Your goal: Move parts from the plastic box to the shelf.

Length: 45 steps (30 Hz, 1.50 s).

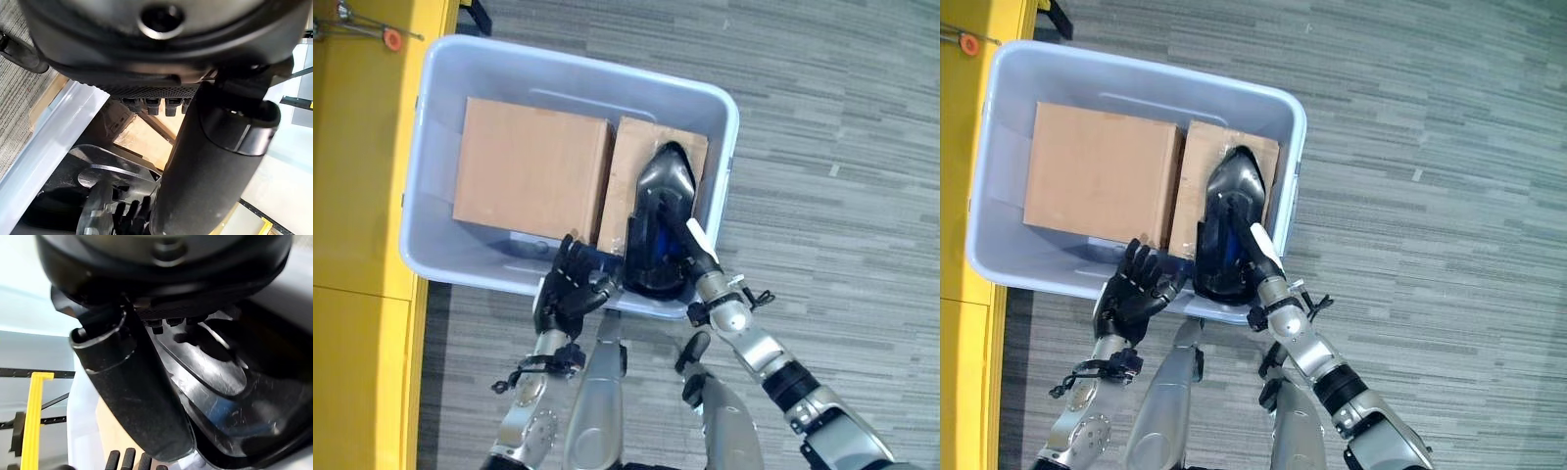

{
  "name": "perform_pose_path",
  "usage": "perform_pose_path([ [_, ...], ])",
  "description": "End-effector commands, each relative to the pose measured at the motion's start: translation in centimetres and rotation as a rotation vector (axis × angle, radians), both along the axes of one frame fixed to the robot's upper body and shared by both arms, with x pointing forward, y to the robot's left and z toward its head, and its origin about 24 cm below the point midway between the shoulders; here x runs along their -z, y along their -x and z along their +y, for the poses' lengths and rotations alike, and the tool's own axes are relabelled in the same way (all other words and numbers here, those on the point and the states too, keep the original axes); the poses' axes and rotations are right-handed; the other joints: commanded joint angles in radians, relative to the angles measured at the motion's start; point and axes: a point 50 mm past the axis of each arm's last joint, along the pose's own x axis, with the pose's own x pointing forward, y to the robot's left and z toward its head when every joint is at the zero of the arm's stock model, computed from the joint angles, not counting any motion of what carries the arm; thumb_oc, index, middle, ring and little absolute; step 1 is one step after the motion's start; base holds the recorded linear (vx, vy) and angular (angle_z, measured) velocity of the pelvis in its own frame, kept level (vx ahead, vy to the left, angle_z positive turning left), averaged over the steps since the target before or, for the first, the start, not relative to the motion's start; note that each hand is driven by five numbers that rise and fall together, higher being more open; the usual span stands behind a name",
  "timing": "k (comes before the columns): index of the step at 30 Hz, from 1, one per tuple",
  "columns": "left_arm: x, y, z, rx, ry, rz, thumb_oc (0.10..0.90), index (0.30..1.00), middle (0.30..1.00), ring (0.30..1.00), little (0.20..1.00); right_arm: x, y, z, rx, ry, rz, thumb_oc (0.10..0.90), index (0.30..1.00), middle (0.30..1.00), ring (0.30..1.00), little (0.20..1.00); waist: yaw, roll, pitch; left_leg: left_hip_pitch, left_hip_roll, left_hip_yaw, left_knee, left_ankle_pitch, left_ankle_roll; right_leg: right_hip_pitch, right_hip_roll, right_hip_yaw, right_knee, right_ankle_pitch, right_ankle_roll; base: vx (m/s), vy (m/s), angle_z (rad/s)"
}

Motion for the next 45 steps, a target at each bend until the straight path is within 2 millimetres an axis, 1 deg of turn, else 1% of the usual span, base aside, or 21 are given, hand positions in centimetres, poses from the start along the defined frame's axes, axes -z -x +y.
perform_pose_path([
  [1,0.5,-0.7,0.9,-0.075,-0.008,0.048,0.900,1.000,1.000,1.000,1.000,-4.4,-0.9,0.8,-0.005,-0.137,-0.151,0.900,1.000,1.000,1.000,1.000,-0.009,-0.021,-0.009,-0.035,0.054,0.031,0.055,-0.048,-0.056,-0.018,-0.036,0.018,-0.128,0.175,0.024,0.00,0.000,0.00],
  [3,0.3,-0.8,0.8,-0.070,-0.003,0.040,0.900,1.000,1.000,1.000,1.000,-4.8,-1.6,0.8,0.016,-0.142,-0.148,0.900,1.000,1.000,1.000,1.000,-0.005,-0.016,-0.009,-0.054,0.051,0.030,0.057,-0.049,-0.054,-0.035,-0.038,0.016,-0.127,0.178,0.026,0.00,0.000,0.00],
  [4,0.3,-0.8,0.8,-0.070,-0.003,0.039,0.900,1.000,1.000,1.000,1.000,-4.9,-1.6,0.8,0.016,-0.142,-0.148,0.900,1.000,1.000,1.000,1.000,-0.005,-0.016,-0.009,-0.054,0.051,0.029,0.057,-0.049,-0.054,-0.036,-0.038,0.017,-0.127,0.178,0.026,0.00,0.000,0.00],
  [6,0.4,-0.9,0.4,-0.051,-0.005,0.041,0.900,1.000,1.000,1.000,1.000,-5.9,-3.0,0.6,0.052,-0.119,-0.160,0.900,1.000,1.000,1.000,1.000,0.007,-0.007,-0.009,-0.080,0.045,0.030,0.061,-0.051,-0.051,-0.059,-0.040,0.015,-0.126,0.183,0.029,0.00,0.000,0.00],
  [8,0.0,-1.1,0.1,-0.029,-0.006,0.022,0.900,1.000,1.000,1.000,1.000,-7.0,-4.4,0.1,0.091,-0.087,-0.162,0.900,1.000,1.000,1.000,1.000,0.021,0.001,-0.009,-0.110,0.039,0.024,0.066,-0.054,-0.049,-0.077,-0.043,0.008,-0.127,0.187,0.032,0.04,-0.005,0.00],
  [9,0.2,-1.0,0.1,-0.027,-0.007,0.029,0.900,1.000,1.000,1.000,1.000,-6.7,-4.6,0.0,0.100,-0.078,-0.147,0.900,1.000,1.000,1.000,1.000,0.025,0.003,-0.009,-0.089,0.038,0.017,0.067,-0.082,-0.058,-0.059,-0.042,0.016,-0.123,0.166,0.042,0.08,-0.022,0.04],
  [10,0.1,-1.0,0.0,-0.017,-0.010,0.027,0.900,1.000,1.000,1.000,1.000,-7.0,-5.0,-0.3,0.111,-0.052,-0.146,0.900,1.000,1.000,1.000,1.000,0.031,0.006,-0.009,-0.097,0.036,0.014,0.067,-0.081,-0.057,-0.060,-0.043,0.011,-0.125,0.168,0.044,0.10,-0.021,0.09],
  [17,0.3,-1.3,-0.6,0.021,-0.019,0.029,0.900,1.000,1.000,1.000,1.000,-7.7,-6.3,-1.2,0.140,-0.083,-0.099,0.900,1.000,1.000,1.000,1.000,0.064,0.022,-0.009,-0.115,0.018,-0.003,0.060,-0.084,-0.052,-0.057,-0.048,-0.012,-0.137,0.172,0.052,0.03,0.005,0.09],
  [18,0.2,-1.4,-0.6,0.025,-0.019,0.026,0.900,1.000,1.000,1.000,1.000,-7.8,-6.6,-1.4,0.148,-0.095,-0.086,0.900,1.000,1.000,1.000,1.000,0.075,0.028,-0.009,-0.117,0.012,-0.006,0.056,-0.084,-0.051,-0.053,-0.050,-0.018,-0.142,0.171,0.053,0.03,0.016,0.12],
  [21,0.2,-1.6,-0.8,0.030,-0.017,0.029,0.900,1.000,1.000,1.000,1.000,-8.6,-6.6,-1.1,0.134,-0.125,-0.105,0.900,1.000,1.000,1.000,1.000,0.087,0.033,-0.009,-0.117,0.004,-0.012,0.050,-0.083,-0.049,-0.045,-0.054,-0.026,-0.147,0.170,0.056,0.04,0.013,0.08],
  [22,0.2,-1.6,-0.8,0.028,-0.017,0.031,0.900,1.000,1.000,1.000,1.000,-9.0,-6.4,-0.7,0.119,-0.154,-0.116,0.900,1.000,1.000,1.000,1.000,0.090,0.032,-0.009,-0.116,0.002,-0.013,0.049,-0.083,-0.048,-0.041,-0.056,-0.027,-0.149,0.170,0.057,0.04,0.013,0.05],
  [24,0.2,-1.6,-0.7,0.027,-0.019,0.033,0.900,1.000,1.000,1.000,1.000,-9.1,-6.3,-0.4,0.108,-0.169,-0.119,0.900,1.000,1.000,1.000,1.000,0.090,0.031,-0.009,-0.116,0.001,-0.013,0.049,-0.083,-0.048,-0.039,-0.056,-0.028,-0.150,0.169,0.057,0.03,0.018,0.09],
  [28,0.8,-1.6,-0.7,0.002,-0.008,0.076,0.900,1.000,1.000,1.000,1.000,-10.4,-4.6,2.6,-0.004,-0.529,-0.103,0.900,1.000,1.000,1.000,1.000,0.084,0.016,-0.009,-0.098,0.000,-0.007,0.046,-0.090,-0.045,-0.022,-0.056,-0.027,-0.154,0.166,0.054,0.05,0.043,0.05],
  [30,1.1,-1.5,-0.6,-0.004,-0.005,0.091,0.900,1.000,1.000,1.000,1.000,-10.9,-4.0,3.4,-0.056,-0.621,-0.097,0.900,1.000,1.000,1.000,1.000,0.081,0.011,-0.009,-0.090,0.001,-0.004,0.044,-0.090,-0.045,-0.017,-0.056,-0.027,-0.155,0.165,0.054,0.03,0.024,0.04],
  [32,1.3,-1.4,-0.5,-0.018,0.014,0.108,0.900,1.000,1.000,1.000,1.000,-12.8,-2.5,4.8,-0.162,-0.747,-0.143,0.900,1.000,1.000,1.000,1.000,0.076,0.006,-0.009,-0.078,0.001,-0.002,0.038,-0.090,-0.044,-0.007,-0.059,-0.028,-0.158,0.162,0.053,0.04,0.013,0.11],
  [36,1.3,-1.3,-0.5,-0.021,0.012,0.121,0.900,1.000,1.000,1.000,1.000,-14.9,-0.5,6.0,-0.291,-0.866,-0.198,0.900,1.000,1.000,1.000,1.000,0.066,-0.001,-0.009,-0.062,0.002,0.002,0.030,-0.090,-0.044,0.001,-0.061,-0.026,-0.157,0.158,0.053,0.02,0.012,0.07],
  [39,1.4,-1.2,-0.4,-0.023,0.006,0.130,0.900,1.000,1.000,1.000,1.000,-15.9,0.8,6.3,-0.372,-0.967,-0.215,0.900,1.000,1.000,1.000,1.000,0.058,-0.006,-0.009,-0.047,0.003,0.005,0.024,-0.089,-0.044,0.009,-0.061,-0.024,-0.158,0.157,0.052,0.00,0.000,0.00],
  [42,1.5,-1.1,-0.3,-0.028,0.005,0.138,0.900,1.000,1.000,1.000,1.000,-16.4,1.8,6.4,-0.452,-1.067,-0.204,0.900,1.000,1.000,1.000,1.000,0.048,-0.016,-0.009,-0.036,0.006,0.010,0.017,-0.087,-0.045,0.014,-0.061,-0.020,-0.161,0.159,0.050,-0.02,0.011,0.00],
  [43,1.3,-1.3,-0.2,-0.033,0.009,0.134,0.900,1.000,1.000,1.000,1.000,-17.1,2.1,6.0,-0.458,-1.068,-0.244,0.900,1.000,1.000,1.000,1.000,0.043,-0.019,-0.009,-0.055,0.006,0.016,0.019,-0.061,-0.036,-0.002,-0.063,-0.028,-0.166,0.180,0.041,-0.06,0.020,0.00],
  [44,1.2,-1.2,-0.1,-0.033,0.009,0.131,0.900,1.000,1.000,1.000,1.000,-17.3,2.4,5.8,-0.465,-1.066,-0.256,0.900,1.000,1.000,1.000,1.000,0.041,-0.021,-0.009,-0.050,0.006,0.016,0.020,-0.061,-0.036,0.002,-0.062,-0.028,-0.166,0.180,0.041,-0.06,0.018,-0.02],
  [45,1.3,-1.1,0.0,-0.038,0.009,0.134,0.900,1.000,1.000,1.000,1.000,-17.9,2.8,5.3,-0.465,-1.042,-0.310,0.900,1.000,1.000,1.000,1.000,0.037,-0.025,-0.009,-0.039,0.008,0.018,0.019,-0.063,-0.036,0.009,-0.062,-0.026,-0.166,0.179,0.041,0.00,0.000,0.00],
])
